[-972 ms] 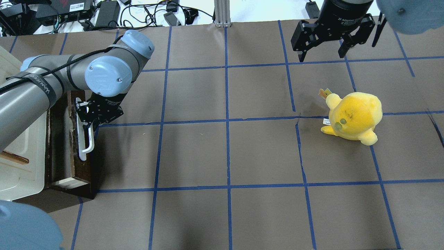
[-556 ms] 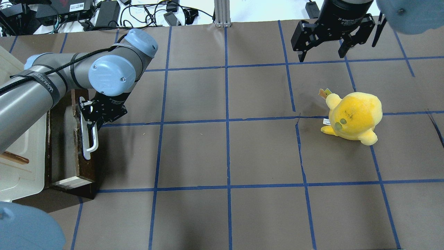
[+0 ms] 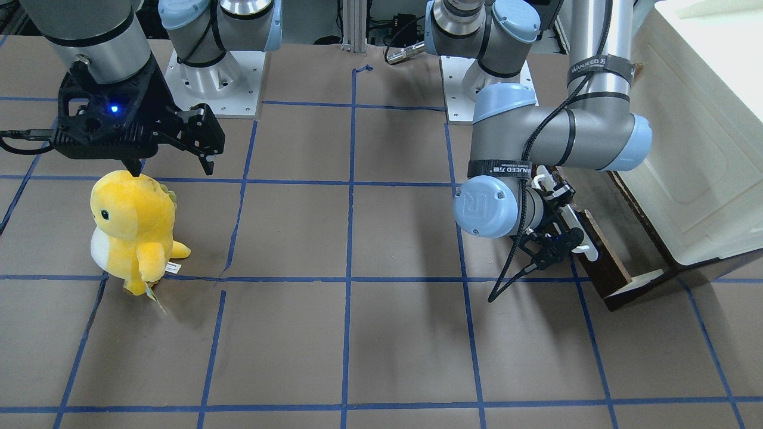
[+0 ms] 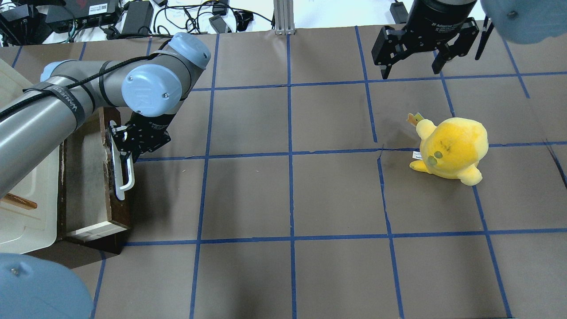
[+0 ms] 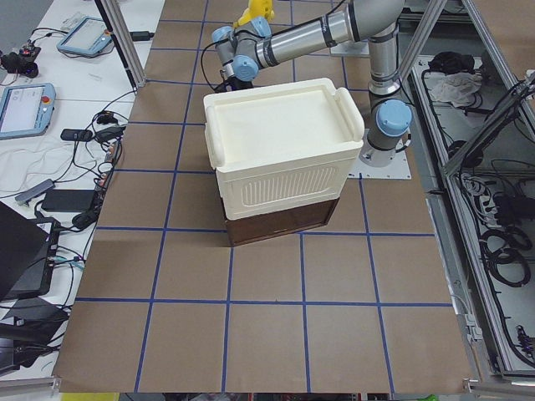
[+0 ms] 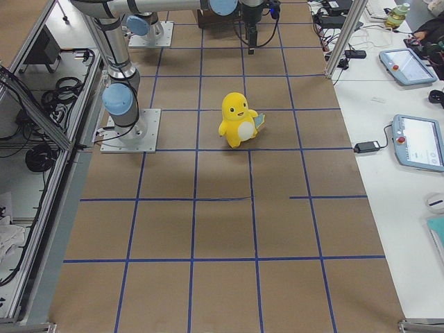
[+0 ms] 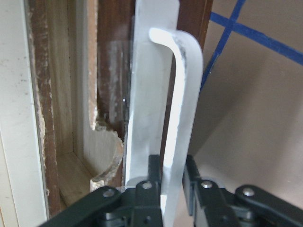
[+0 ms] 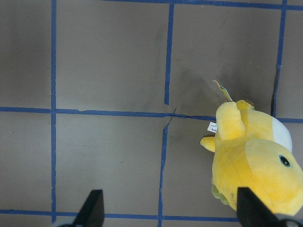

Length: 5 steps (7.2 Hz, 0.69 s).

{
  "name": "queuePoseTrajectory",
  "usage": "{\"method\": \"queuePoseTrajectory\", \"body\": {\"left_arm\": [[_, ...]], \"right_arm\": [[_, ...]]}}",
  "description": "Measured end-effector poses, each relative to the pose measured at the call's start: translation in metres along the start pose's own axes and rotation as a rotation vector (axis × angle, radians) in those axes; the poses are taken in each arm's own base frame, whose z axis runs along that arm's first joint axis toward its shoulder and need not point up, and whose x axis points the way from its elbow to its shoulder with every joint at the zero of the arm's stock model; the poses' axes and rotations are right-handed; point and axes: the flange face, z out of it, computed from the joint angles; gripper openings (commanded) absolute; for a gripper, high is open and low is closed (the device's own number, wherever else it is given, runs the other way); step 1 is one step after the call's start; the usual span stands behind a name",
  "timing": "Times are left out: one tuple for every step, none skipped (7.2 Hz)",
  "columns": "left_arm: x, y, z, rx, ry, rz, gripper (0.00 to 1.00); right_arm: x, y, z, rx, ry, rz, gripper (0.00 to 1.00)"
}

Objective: Pull drawer sideways
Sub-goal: 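Keep pulling the drawer out of the box with the left gripper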

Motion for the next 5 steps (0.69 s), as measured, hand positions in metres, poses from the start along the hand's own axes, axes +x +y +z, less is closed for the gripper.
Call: {"method": "queuePoseTrajectory", "body": {"left_arm": [[0.003, 0.001, -0.004, 0.003, 0.001, -0.003, 0.27], [0.005, 0.002, -0.006, 0.002, 0.003, -0.007, 0.27], [0.007, 0.002, -0.007, -0.001, 0.008, -0.010, 0.27], [0.010, 0.004, -0.009, -0.001, 0.010, -0.016, 0.27], [0.014, 0.006, -0.012, 0.000, 0.012, -0.023, 0.27]], "right_arm": [[0.000, 0.000, 0.000, 0.000, 0.000, 0.000, 1.00], [0.000, 0.000, 0.000, 0.000, 0.000, 0.000, 1.00], [0.000, 0.000, 0.000, 0.000, 0.000, 0.000, 1.00], [0.000, 0.000, 0.000, 0.000, -0.001, 0.000, 1.00], [0.000, 0.000, 0.000, 0.000, 0.000, -0.001, 1.00]]}}
